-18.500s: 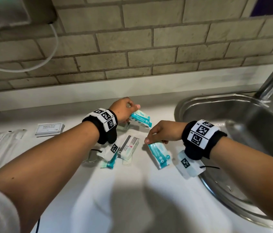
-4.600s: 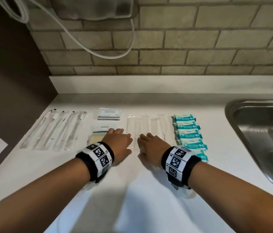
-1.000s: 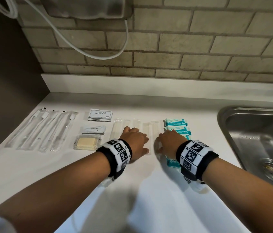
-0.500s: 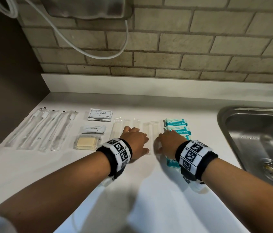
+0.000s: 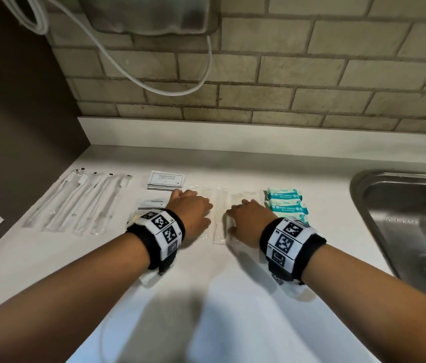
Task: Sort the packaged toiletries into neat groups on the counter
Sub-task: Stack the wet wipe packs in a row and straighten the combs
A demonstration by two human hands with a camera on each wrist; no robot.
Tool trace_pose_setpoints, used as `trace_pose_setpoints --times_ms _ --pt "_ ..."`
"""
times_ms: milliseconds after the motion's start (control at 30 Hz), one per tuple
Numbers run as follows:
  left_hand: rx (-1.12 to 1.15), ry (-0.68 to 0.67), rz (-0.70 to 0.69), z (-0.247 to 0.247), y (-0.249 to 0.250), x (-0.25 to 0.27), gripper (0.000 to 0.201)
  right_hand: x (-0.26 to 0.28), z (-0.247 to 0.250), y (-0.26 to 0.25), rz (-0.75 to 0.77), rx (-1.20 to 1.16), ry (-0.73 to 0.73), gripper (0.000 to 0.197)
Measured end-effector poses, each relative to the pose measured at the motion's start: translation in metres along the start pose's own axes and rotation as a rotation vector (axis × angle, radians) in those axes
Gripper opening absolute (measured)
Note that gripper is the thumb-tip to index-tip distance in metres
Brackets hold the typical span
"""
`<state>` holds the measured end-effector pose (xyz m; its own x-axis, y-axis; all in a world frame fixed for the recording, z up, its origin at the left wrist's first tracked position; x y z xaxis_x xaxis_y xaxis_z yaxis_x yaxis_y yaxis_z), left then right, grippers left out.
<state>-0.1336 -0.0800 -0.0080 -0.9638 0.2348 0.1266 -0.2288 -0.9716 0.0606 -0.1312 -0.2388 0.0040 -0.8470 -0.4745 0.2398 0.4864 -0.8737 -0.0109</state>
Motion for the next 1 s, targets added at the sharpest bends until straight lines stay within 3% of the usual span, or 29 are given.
trace_pose_setpoints --times_ms 200,1000 --pt "-0.107 -0.144 -0.043 -0.007 -0.010 0.010 0.037 -0.013 -0.010 -0.020 0.028 0.068 -0.081 0.039" --pt "-0.146 -0.103 -0.080 -0.018 -0.014 0.005 0.036 -0.019 -0.014 -0.020 -0.018 0.032 -0.087 0.035"
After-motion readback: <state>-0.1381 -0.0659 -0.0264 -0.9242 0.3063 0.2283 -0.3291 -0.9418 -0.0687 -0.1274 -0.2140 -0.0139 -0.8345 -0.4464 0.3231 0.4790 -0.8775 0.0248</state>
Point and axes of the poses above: each hand's wrist, its own x-axis away from the middle knuckle, its own z-axis out of the back of the hand, y = z × x, the point moved 1 cm from there along -x, towards the middle knuckle, and after that the axes turned 1 degree about -x, right-handed, at the moved point
